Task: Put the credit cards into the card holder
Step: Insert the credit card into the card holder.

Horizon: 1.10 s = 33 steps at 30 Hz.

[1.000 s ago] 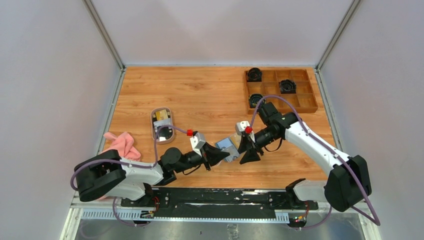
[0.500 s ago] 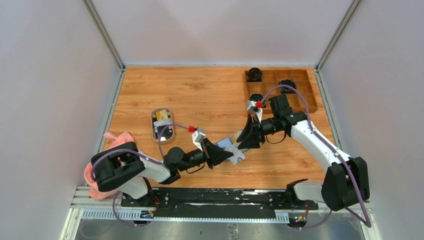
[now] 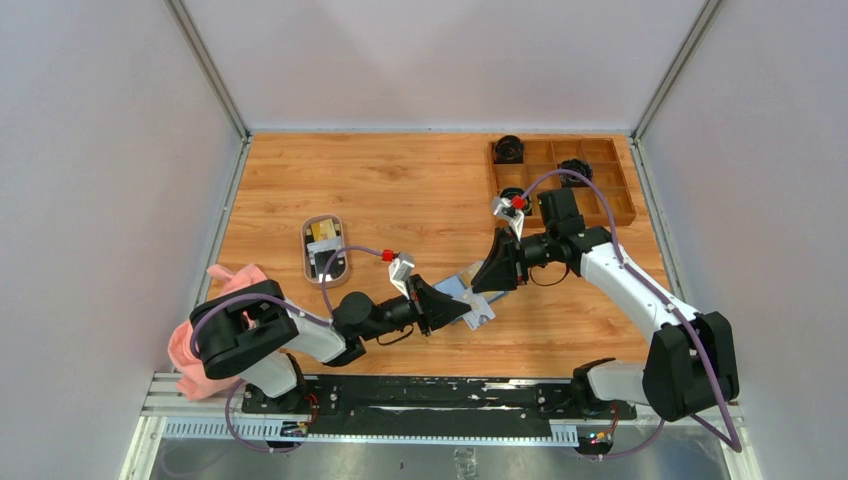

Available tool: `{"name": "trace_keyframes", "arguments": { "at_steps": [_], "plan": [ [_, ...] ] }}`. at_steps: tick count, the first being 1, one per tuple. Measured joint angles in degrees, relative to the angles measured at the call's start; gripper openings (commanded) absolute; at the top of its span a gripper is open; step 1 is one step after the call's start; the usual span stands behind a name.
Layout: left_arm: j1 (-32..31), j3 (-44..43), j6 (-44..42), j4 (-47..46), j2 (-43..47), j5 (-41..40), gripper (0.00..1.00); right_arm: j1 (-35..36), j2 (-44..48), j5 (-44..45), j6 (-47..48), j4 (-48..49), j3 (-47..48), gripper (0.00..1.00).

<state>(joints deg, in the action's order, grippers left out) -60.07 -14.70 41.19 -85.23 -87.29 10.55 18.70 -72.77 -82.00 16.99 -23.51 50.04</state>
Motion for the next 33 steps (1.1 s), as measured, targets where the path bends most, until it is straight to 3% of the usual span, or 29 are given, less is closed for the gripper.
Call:
{"name": "trace_keyframes", "arguments": {
  "at_steps": [7, 9, 12, 15, 22, 29, 33],
  "plan": [
    [0.9, 0.0, 1.5, 0.0, 0.0, 1.1, 0.00, 0.4, 0.0, 0.9, 2.7, -2.1, 0.0, 0.28],
    [1.6, 0.0, 2.2, 0.0, 0.0, 1.7, 0.00, 0.9, -0.2, 1.5, 4.9, -4.5, 0.3, 0.24],
    [2.1, 0.0, 2.8, 0.0, 0.0, 2.5, 0.00, 2.1, -1.1, 2.1, 8.0, -7.9, 1.5, 0.02],
    [2.4, 0.0, 3.4, 0.0, -0.3, 3.5, 0.00, 3.1, -2.3, 2.5, 10.4, -10.8, 2.8, 0.00],
    [4.1, 0.7, 4.4, -0.4, -0.1, 4.3, 0.61, 2.8, -2.5, 2.8, 11.0, -12.1, 3.0, 0.00],
    [4.8, 4.7, 2.9, 8.3, 8.9, -0.8, 0.68, -3.2, -1.2, 8.1, -1.9, 3.1, -3.6, 0.00],
    [4.8, 4.4, 2.8, 13.0, 8.6, -2.6, 0.68, -6.0, -0.9, 13.0, -11.7, 14.1, -9.5, 0.00]
  ]
}}
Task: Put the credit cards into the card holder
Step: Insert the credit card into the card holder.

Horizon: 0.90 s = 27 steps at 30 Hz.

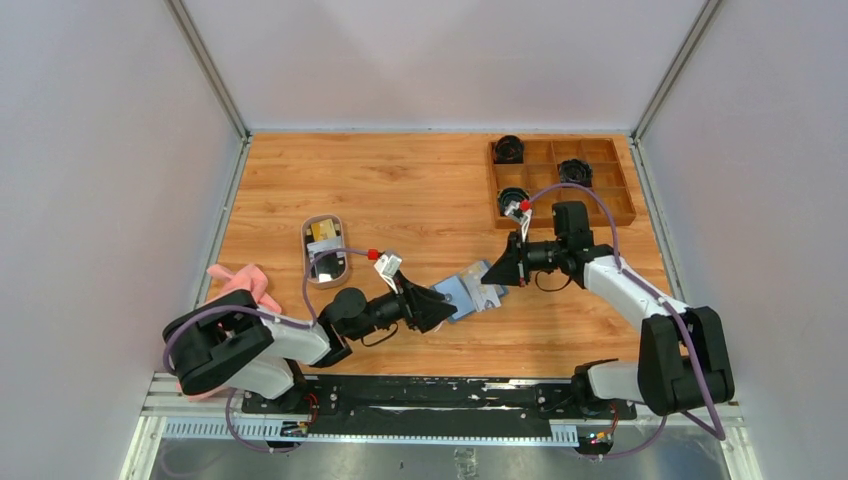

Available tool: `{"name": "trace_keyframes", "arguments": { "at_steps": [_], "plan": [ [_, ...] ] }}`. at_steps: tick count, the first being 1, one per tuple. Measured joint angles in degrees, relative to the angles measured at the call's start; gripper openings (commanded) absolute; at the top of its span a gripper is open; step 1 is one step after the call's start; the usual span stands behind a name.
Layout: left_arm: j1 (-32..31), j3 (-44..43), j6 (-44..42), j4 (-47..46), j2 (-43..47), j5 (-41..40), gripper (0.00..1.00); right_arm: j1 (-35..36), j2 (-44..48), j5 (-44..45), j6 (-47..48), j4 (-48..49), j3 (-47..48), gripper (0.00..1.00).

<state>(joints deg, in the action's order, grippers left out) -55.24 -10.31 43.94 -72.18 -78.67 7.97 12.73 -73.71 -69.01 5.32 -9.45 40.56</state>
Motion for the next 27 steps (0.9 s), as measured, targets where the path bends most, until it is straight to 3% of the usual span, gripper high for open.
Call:
{"name": "trace_keyframes", "arguments": {
  "at_steps": [5, 8, 10, 11, 15, 19, 23, 27],
  "plan": [
    [0.0, -0.2, 0.0, 5.2, -1.5, -3.0, 0.71, -0.7, -0.1, 3.7, -8.9, 10.8, -3.4, 0.00],
    [0.0, -0.2, -1.4, 10.1, 0.3, -6.2, 0.84, -0.9, -0.9, 4.4, -12.1, 15.6, -3.9, 0.00],
    [0.1, -0.1, -3.2, 16.5, 5.2, -9.0, 0.99, -1.0, -2.1, 4.6, -13.7, 18.0, -3.9, 0.00],
    [0.1, -0.1, -4.2, 19.6, 8.5, -10.5, 1.00, -1.0, -2.6, 4.7, -14.2, 19.0, -4.0, 0.00],
    [0.3, 1.4, -6.1, 27.2, 23.8, -16.3, 1.00, -1.2, -4.4, 5.1, -16.3, 22.7, -5.3, 0.00],
    [0.9, 5.6, -5.8, 30.0, 33.5, -18.5, 1.00, -1.2, -6.1, 5.2, -17.7, 25.4, -6.2, 0.00],
    [1.1, 6.5, -4.0, 32.1, 33.5, -17.6, 0.94, -1.2, -7.6, 5.2, -18.7, 27.6, -6.7, 0.00],
    [1.1, 5.1, -1.7, 32.7, 25.8, -15.2, 0.77, -1.2, -9.1, 5.4, -19.1, 28.5, -6.7, 0.00]
  ]
}}
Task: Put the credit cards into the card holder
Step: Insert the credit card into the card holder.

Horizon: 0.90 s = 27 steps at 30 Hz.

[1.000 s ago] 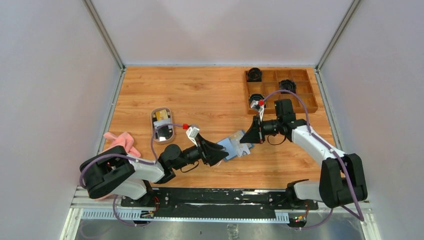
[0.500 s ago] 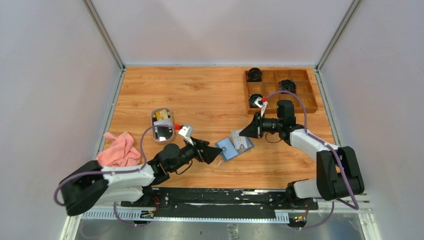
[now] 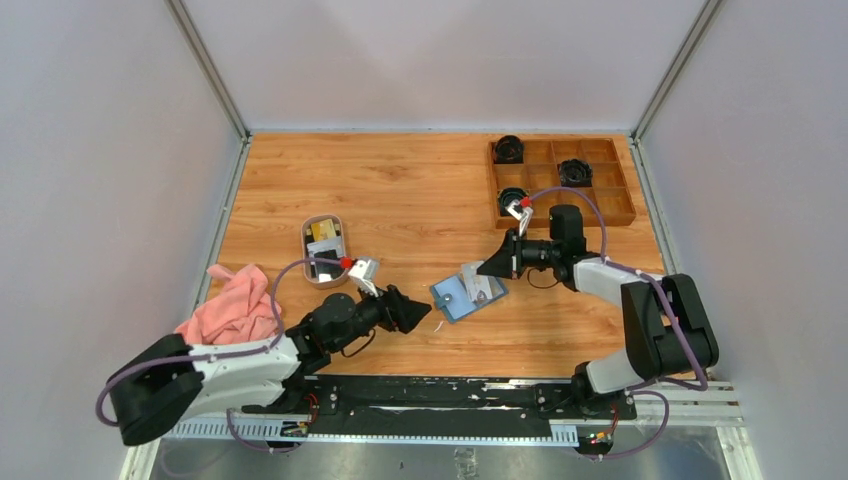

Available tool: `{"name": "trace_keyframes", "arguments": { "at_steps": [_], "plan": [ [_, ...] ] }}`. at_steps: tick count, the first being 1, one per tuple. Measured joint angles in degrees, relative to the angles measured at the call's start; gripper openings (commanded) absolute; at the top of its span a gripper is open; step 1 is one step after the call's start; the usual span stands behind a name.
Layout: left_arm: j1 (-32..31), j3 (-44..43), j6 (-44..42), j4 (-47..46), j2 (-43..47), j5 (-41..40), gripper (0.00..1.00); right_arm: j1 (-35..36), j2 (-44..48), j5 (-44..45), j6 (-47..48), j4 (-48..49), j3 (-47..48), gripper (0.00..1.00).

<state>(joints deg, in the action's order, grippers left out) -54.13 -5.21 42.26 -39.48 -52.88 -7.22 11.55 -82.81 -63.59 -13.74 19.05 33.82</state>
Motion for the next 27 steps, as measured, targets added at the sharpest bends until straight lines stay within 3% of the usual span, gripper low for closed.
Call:
{"name": "trace_keyframes", "arguments": {
  "at_steps": [6, 10, 27],
  "plan": [
    [0.0, -6.9, 2.1, 0.6, -16.5, 4.4, 0.63, 0.0, -2.3, 1.7, 1.3, -1.4, 0.2, 0.00],
    [0.0, -9.4, 3.0, 0.6, -22.4, 5.1, 0.59, 0.0, -3.6, 2.9, 1.6, -2.1, 0.6, 0.00],
    [0.0, -11.6, 6.1, 0.3, -30.6, 3.5, 0.57, -0.1, -11.6, 4.6, 0.3, -1.6, 3.1, 0.00]
  ]
}}
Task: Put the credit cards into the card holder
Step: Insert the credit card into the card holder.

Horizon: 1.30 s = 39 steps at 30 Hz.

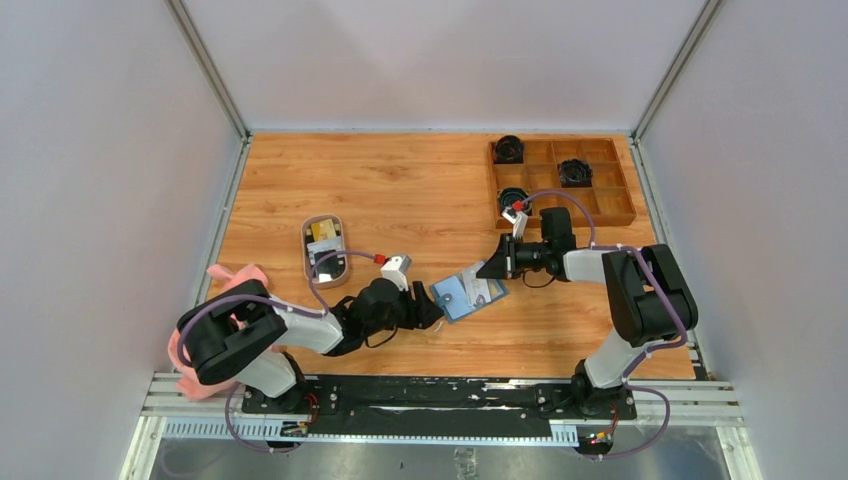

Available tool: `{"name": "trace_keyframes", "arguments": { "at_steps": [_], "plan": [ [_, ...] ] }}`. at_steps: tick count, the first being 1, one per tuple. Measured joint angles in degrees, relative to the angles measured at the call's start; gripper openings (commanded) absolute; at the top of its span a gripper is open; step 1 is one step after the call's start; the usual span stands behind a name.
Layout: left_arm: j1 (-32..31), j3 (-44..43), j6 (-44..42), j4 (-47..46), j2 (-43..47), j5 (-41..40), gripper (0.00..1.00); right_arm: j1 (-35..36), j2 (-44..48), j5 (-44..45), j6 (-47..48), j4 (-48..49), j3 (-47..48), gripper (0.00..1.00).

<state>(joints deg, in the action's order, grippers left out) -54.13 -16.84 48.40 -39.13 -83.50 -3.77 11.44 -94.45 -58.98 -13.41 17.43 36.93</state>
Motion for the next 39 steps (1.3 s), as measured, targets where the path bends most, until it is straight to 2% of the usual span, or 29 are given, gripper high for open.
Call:
{"name": "trace_keyframes", "arguments": {
  "at_steps": [17, 39],
  "plan": [
    [0.0, -1.5, 0.5, -2.2, -3.1, 0.1, 0.57, 0.0, 0.7, 5.2, -1.0, 0.3, 0.0, 0.00],
    [0.5, -3.2, 1.7, -4.1, -6.6, 0.9, 0.50, 1.1, -1.5, 3.9, 2.2, -4.7, 3.1, 0.00]
  ]
}}
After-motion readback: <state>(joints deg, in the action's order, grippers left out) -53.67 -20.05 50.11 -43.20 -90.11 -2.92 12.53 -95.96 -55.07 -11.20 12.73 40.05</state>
